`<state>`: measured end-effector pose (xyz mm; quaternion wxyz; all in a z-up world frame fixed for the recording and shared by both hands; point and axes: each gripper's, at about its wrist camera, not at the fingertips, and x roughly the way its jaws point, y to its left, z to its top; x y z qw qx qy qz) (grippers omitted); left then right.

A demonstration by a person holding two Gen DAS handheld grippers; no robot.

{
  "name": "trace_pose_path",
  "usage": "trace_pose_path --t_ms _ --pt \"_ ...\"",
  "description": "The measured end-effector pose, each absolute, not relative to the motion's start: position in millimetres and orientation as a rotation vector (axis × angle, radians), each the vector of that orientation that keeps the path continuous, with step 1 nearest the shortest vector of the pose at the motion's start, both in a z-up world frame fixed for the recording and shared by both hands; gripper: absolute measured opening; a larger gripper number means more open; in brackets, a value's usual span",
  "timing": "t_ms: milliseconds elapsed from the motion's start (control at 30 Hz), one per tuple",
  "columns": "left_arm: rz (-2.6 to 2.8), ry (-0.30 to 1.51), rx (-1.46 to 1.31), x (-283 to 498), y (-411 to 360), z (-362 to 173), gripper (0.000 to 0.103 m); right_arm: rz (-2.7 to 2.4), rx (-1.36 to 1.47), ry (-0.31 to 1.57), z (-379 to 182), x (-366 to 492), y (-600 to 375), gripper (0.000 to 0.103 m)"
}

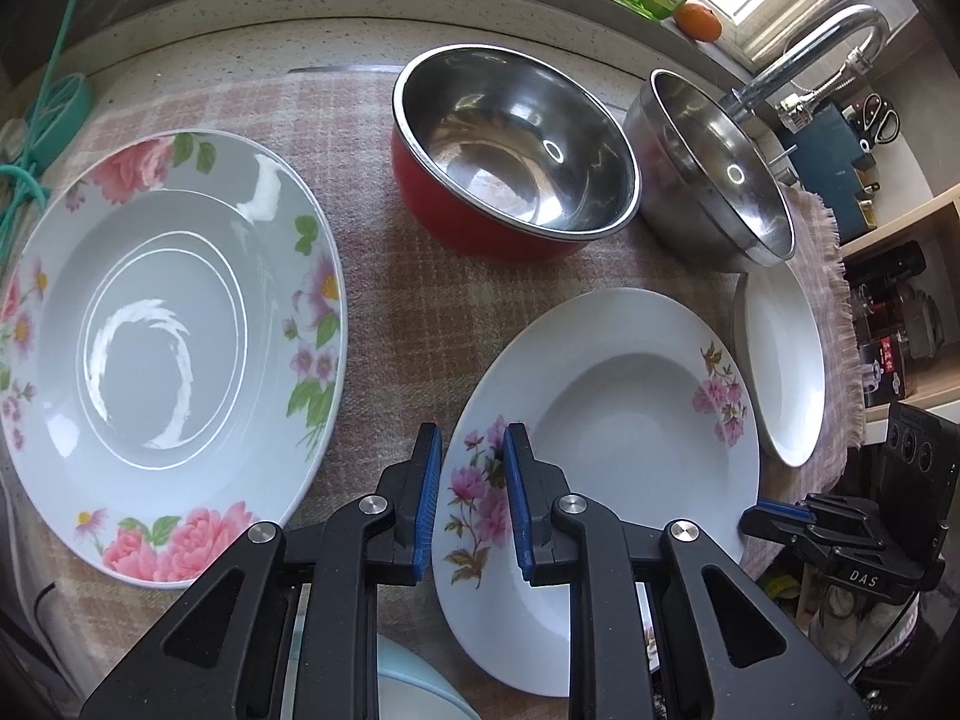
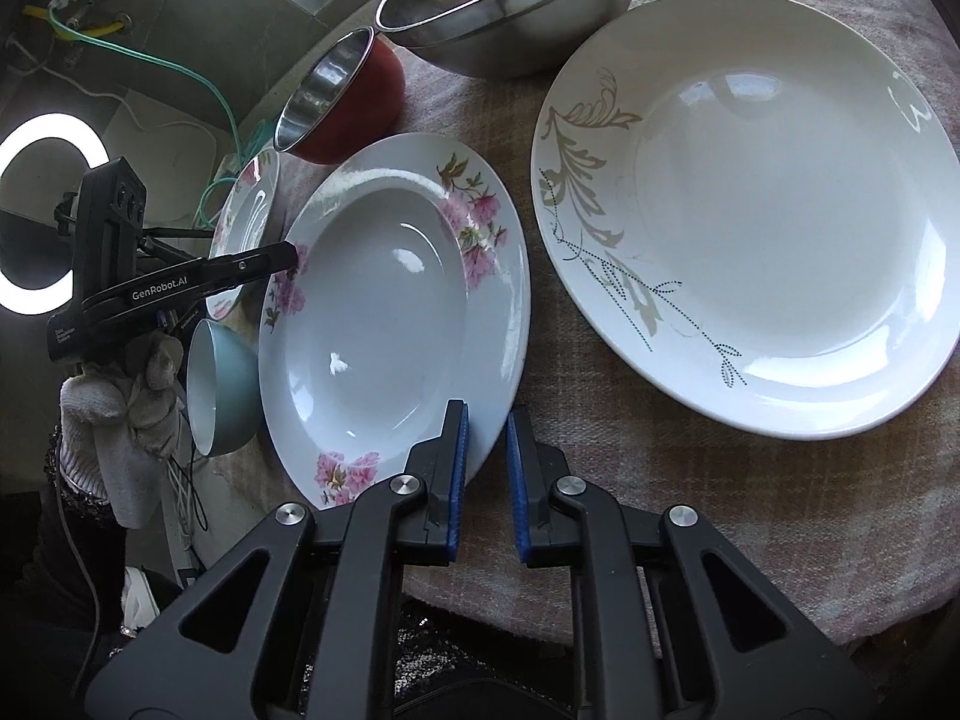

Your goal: Organize plates and bowls

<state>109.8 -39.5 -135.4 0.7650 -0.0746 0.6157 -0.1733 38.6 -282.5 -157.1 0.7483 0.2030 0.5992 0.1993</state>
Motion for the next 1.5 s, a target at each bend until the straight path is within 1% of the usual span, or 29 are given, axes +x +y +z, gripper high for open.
trace_pose_path --t_ms 1067,1233,1500 --pt "-0.392 1.353 -0.134 95.1 -51.9 -137.1 0.019 0.449 0.431 1.339 -159.9 27.4 -281.9 0.013" --pt "-0.392 1.353 -0.136 94.3 -51.6 -137.5 0.019 0.451 0.435 1.347 -161.0 28.6 -282.4 0.016" --pt "-0.383 1.342 -0.126 94.3 -51.4 -134.7 0.019 0.435 0.393 1.335 -154.8 29.8 -281.9 0.016"
